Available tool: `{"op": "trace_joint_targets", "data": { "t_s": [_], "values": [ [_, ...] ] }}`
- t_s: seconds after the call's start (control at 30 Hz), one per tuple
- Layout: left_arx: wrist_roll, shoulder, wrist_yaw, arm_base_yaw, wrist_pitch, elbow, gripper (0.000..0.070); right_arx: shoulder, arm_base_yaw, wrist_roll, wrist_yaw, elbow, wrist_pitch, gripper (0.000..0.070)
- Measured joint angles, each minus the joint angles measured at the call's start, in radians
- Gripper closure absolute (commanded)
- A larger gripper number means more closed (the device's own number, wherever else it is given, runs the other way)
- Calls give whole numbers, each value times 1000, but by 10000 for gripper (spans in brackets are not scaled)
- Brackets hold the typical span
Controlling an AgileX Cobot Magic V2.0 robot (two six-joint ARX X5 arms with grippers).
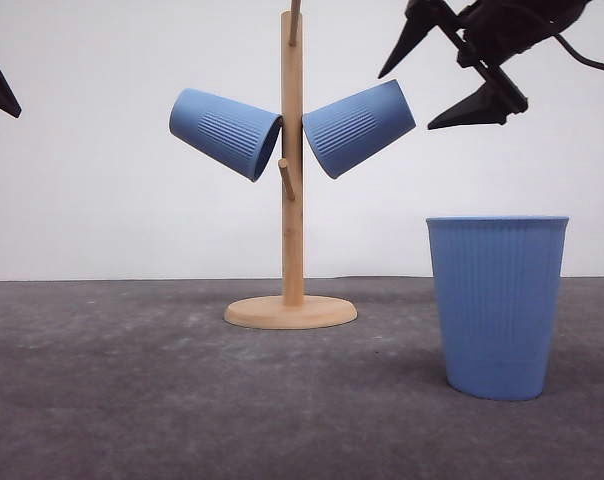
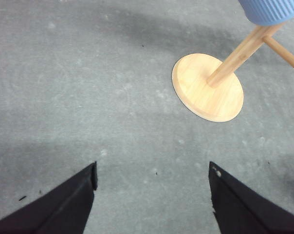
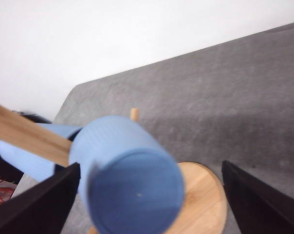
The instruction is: Place three cups
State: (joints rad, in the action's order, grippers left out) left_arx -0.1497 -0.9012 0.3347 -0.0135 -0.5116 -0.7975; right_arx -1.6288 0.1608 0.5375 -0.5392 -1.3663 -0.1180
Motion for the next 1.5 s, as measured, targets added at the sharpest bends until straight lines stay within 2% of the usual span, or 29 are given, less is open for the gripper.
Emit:
{"op": "trace_joint_targets", "data": {
  "t_s": [0.1,0.17,0.3,0.37,0.6,0.73,1.07,1.23,1.37,1.5],
  "values": [
    [0,0,0,0,0,0,270,23,-21,-25,-5,0,-54,108],
    [0,0,0,0,0,0,269,63,-30,-72,22,0,-126,109],
    [0,0,0,0,0,0,270,171,-31,-238,154,1,-337,110],
    [0,0,0,0,0,0,269,227,-31,-328,177,17,-412,110],
    [0,0,0,0,0,0,269,435,-31,-516,231,214,-454,121],
    [0,0,0,0,-9,0,269,561,-30,-559,228,311,-464,126],
    [0,0,3,0,-46,0,269,734,-30,-580,226,515,-543,126],
    [0,0,3,0,-45,0,269,760,-21,-585,187,518,-594,126],
    [0,0,3,0,-46,0,269,745,29,-605,130,471,-724,126],
    [0,0,4,0,-46,0,269,691,105,-662,147,394,-858,126]
  ]
}}
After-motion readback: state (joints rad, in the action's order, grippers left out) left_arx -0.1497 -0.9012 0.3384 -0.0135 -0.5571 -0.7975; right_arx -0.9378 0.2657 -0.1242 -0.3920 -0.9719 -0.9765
